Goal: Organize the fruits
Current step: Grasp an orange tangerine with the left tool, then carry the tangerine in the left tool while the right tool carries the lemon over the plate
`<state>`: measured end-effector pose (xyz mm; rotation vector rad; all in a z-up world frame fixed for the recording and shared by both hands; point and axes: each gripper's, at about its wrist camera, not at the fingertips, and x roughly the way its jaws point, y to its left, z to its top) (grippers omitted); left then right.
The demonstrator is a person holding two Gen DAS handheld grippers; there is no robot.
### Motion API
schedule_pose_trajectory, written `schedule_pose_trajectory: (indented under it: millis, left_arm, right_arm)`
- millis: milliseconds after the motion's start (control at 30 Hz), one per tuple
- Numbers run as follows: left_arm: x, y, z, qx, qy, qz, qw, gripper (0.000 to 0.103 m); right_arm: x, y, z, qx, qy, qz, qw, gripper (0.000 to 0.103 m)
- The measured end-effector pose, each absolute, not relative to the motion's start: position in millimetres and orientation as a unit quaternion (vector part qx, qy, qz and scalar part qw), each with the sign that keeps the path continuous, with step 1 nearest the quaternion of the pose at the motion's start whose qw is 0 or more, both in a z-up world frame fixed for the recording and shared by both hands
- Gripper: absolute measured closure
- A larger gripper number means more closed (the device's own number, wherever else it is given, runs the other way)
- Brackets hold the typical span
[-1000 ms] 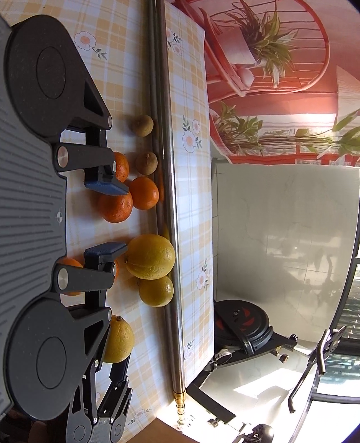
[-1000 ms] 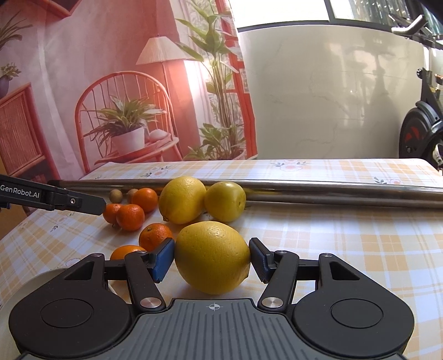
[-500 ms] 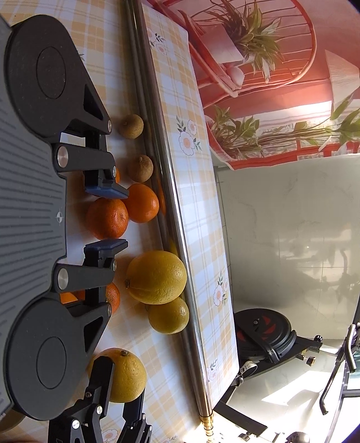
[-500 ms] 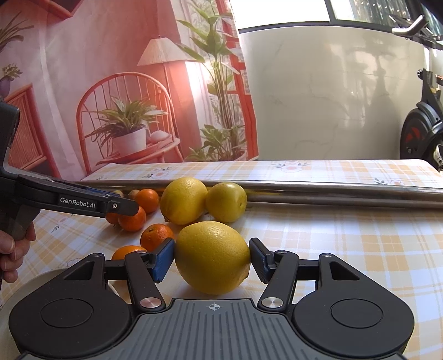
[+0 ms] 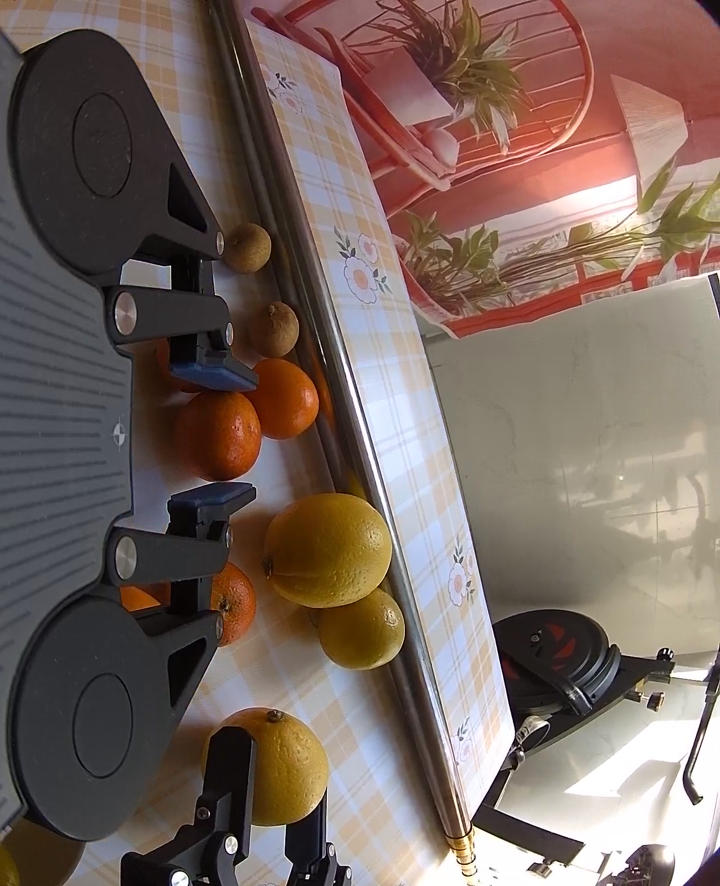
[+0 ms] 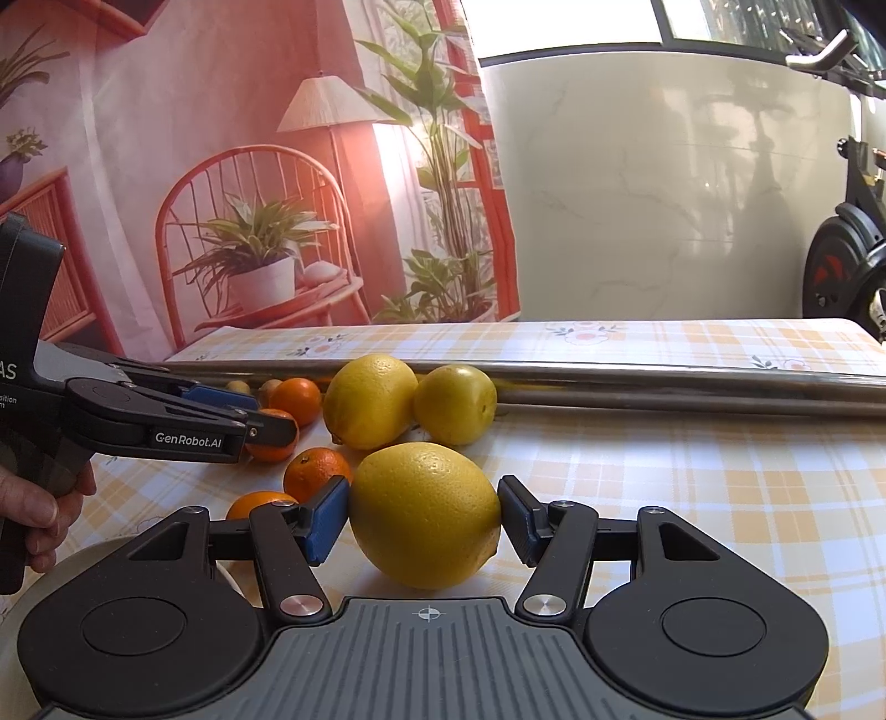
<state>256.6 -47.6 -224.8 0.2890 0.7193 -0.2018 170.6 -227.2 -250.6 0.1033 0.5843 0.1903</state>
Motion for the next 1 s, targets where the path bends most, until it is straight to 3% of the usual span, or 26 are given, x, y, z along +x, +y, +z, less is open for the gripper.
schedule_pose_trajectory:
  millis: [367,1000]
  left_arm:
    - [253.5,-60.4,-229.2,0.202,0.339,-0.084,0.915,0.065]
    - [171.1,-28.9,-189.3,0.067,0.316,-0.131,0.937,0.065]
  right_arm:
    - [170.6,-227.8,-250.7,0.051,0.287,0.094,0.952,0.048]
    - [166.8,-228.4,-247.1,0.057,0.282,0.097,0.953,0.048]
